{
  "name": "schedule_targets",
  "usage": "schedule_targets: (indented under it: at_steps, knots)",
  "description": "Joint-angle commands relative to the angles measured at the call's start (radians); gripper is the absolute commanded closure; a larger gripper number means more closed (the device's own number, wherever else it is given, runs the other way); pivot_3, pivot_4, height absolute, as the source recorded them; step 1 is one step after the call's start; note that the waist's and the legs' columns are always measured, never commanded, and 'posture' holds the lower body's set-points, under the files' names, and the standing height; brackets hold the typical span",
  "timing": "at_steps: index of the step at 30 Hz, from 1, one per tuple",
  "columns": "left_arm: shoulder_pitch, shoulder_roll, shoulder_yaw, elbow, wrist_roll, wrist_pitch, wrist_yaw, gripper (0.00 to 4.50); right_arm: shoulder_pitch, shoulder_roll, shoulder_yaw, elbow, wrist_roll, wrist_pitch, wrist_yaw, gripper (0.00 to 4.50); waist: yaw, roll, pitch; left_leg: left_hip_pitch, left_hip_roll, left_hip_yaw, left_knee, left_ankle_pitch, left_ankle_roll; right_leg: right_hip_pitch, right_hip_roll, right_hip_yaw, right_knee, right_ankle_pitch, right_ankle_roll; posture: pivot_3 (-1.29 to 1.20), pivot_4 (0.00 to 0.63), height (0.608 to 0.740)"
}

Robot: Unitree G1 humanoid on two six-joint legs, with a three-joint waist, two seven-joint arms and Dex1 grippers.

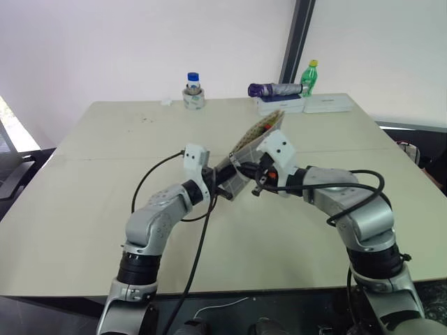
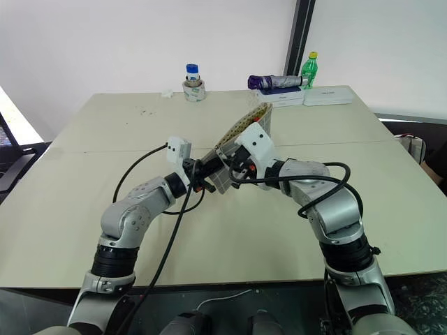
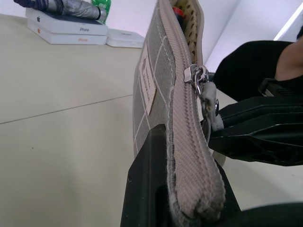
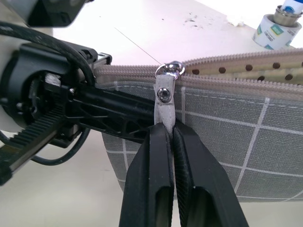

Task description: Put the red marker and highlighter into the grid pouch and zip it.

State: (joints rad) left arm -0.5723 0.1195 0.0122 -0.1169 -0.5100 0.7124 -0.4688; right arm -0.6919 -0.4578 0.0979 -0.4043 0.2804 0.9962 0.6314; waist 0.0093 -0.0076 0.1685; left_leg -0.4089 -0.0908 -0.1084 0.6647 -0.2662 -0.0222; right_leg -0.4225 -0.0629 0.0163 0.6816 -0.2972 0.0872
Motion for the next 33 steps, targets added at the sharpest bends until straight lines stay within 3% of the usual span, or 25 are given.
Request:
schedule_targets:
  at_steps: [1, 13, 18, 22, 26, 27, 28, 30, 31, 33]
  knots:
    - [-0.004, 0.013, 0.002, -0.03, 0.003, -0.035, -0.005, 4.5, -0.035, -0.023, -0.016, -0.013, 0.013, -0.009, -0.004, 4.46, 0.0, 0.0, 0.0, 0.0, 0.0, 0.0, 0.0, 0.0, 0.0, 0.0, 0.0, 0.0, 0.0, 0.0, 0.0, 0.0, 0.15, 0.74]
    - [0.113, 0.25, -0.058, -0.042, 0.116, -0.178, -0.169, 4.5, -0.13, -0.25, -0.075, 0.237, -0.126, -0.185, -0.053, 4.46, 0.001, 0.0, 0.0, 0.0, 0.0, 0.0, -0.001, 0.0, 0.0, 0.0, 0.0, 0.0, 0.0, 0.0, 0.0, 0.0, 0.15, 0.74]
    - [0.137, 0.305, -0.036, -0.034, 0.124, -0.2, -0.188, 4.5, -0.148, -0.293, -0.074, 0.365, -0.176, -0.247, -0.072, 4.46, -0.001, 0.0, 0.0, 0.0, 0.0, 0.0, -0.001, 0.0, 0.0, 0.0, 0.0, 0.0, 0.0, 0.0, 0.0, 0.0, 0.15, 0.74]
    - [0.148, 0.326, -0.037, -0.029, 0.16, -0.27, -0.182, 4.5, -0.122, -0.294, -0.055, 0.335, -0.138, -0.286, -0.01, 4.46, -0.004, 0.0, 0.0, 0.0, 0.0, 0.001, -0.002, 0.0, 0.0, -0.001, 0.0, 0.001, 0.0, 0.0, 0.0, 0.0, 0.15, 0.74]
    - [0.149, 0.366, -0.06, 0.04, 0.3, -0.48, -0.156, 4.5, -0.062, -0.279, -0.059, 0.273, -0.08, -0.308, 0.059, 3.17, 0.0, 0.0, 0.0, 0.0, 0.0, 0.001, -0.002, 0.0, 0.0, -0.001, 0.0, 0.001, 0.0, 0.0, 0.0, 0.0, 0.15, 0.74]
    - [0.15, 0.375, -0.06, 0.058, 0.321, -0.524, -0.158, 3.79, -0.047, -0.275, -0.063, 0.264, -0.078, -0.309, 0.059, 2.61, 0.001, 0.0, 0.0, 0.0, 0.0, 0.001, -0.002, 0.0, 0.0, -0.001, 0.0, 0.001, 0.0, 0.0, 0.0, 0.0, 0.15, 0.74]
    - [0.152, 0.387, -0.061, 0.078, 0.343, -0.557, -0.159, 3.52, -0.029, -0.272, -0.067, 0.257, -0.077, -0.314, 0.062, 2.14, 0.002, 0.0, 0.0, 0.0, 0.0, 0.001, -0.002, 0.0, 0.0, -0.001, 0.0, 0.001, 0.0, 0.0, 0.0, 0.0, 0.15, 0.74]
    - [0.161, 0.403, -0.057, 0.104, 0.364, -0.599, -0.165, 2.54, 0.009, -0.281, -0.07, 0.246, -0.079, -0.326, 0.076, 1.11, 0.004, 0.0, 0.0, 0.0, 0.0, 0.001, -0.001, 0.0, 0.0, 0.0, -0.001, 0.001, -0.001, 0.0, 0.0, 0.0, 0.15, 0.74]
    - [0.168, 0.411, -0.055, 0.108, 0.367, -0.612, -0.174, 1.99, 0.026, -0.286, -0.075, 0.241, -0.074, -0.331, 0.086, 1.05, 0.004, 0.0, 0.0, 0.0, 0.0, 0.001, -0.001, 0.0, 0.0, 0.0, -0.001, 0.001, -0.001, 0.0, 0.0, 0.0, 0.15, 0.74]
    - [0.193, 0.431, -0.038, 0.097, 0.344, -0.61, -0.205, 1.99, 0.058, -0.298, -0.093, 0.232, -0.058, -0.335, 0.107, 1.05, 0.002, 0.0, 0.0, 0.0, 0.0, 0.001, -0.002, 0.0, 0.0, -0.001, -0.001, 0.001, -0.001, 0.0, 0.0, 0.0, 0.15, 0.74]
